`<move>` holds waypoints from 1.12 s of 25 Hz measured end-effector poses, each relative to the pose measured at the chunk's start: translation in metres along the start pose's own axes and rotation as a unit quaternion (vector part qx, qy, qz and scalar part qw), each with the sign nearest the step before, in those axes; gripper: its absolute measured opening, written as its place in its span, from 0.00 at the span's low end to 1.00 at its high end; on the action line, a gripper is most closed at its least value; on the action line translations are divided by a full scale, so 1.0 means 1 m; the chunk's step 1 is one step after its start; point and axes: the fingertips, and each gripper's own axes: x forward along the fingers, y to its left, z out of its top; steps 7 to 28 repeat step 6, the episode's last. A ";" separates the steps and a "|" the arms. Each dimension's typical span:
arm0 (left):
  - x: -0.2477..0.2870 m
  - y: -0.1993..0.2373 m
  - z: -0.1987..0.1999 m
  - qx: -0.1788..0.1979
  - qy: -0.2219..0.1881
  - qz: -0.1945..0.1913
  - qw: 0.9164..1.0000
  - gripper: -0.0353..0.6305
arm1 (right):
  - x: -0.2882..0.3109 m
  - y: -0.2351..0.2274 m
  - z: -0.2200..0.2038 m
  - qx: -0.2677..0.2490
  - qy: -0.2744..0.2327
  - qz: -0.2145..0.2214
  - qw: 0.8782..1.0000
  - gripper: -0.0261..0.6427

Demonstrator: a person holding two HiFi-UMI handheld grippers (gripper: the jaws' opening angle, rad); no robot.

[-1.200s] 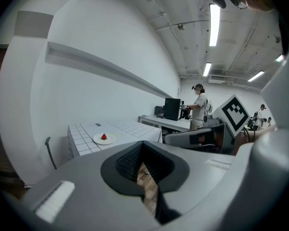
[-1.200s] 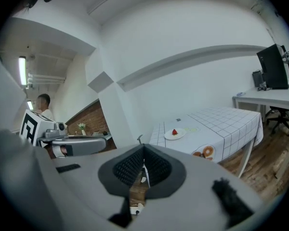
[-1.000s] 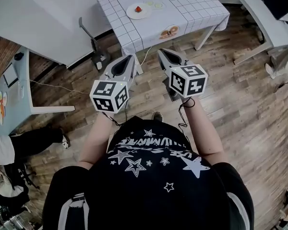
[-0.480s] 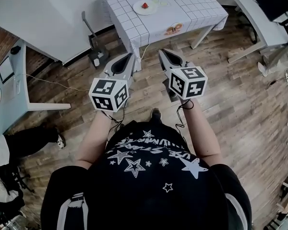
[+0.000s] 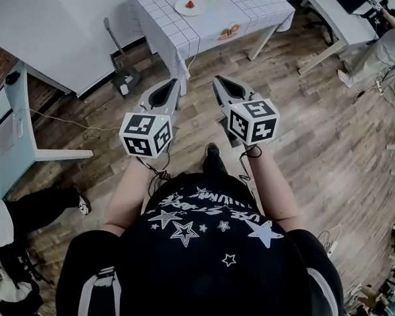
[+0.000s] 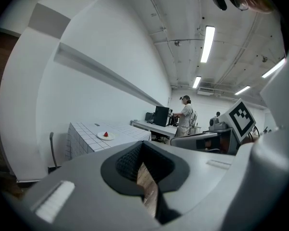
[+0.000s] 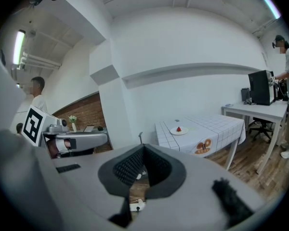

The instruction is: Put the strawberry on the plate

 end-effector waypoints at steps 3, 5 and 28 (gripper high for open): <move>-0.032 -0.028 0.007 0.011 -0.005 -0.003 1.000 0.07 | -0.040 0.021 -0.005 0.005 0.000 -0.004 1.000 0.06; -0.052 -0.048 0.015 0.025 -0.013 -0.003 1.000 0.07 | -0.066 0.034 -0.005 0.003 -0.002 -0.004 1.000 0.06; -0.061 -0.058 0.018 0.032 -0.016 -0.004 0.999 0.07 | -0.078 0.040 -0.005 0.000 -0.004 -0.004 1.000 0.06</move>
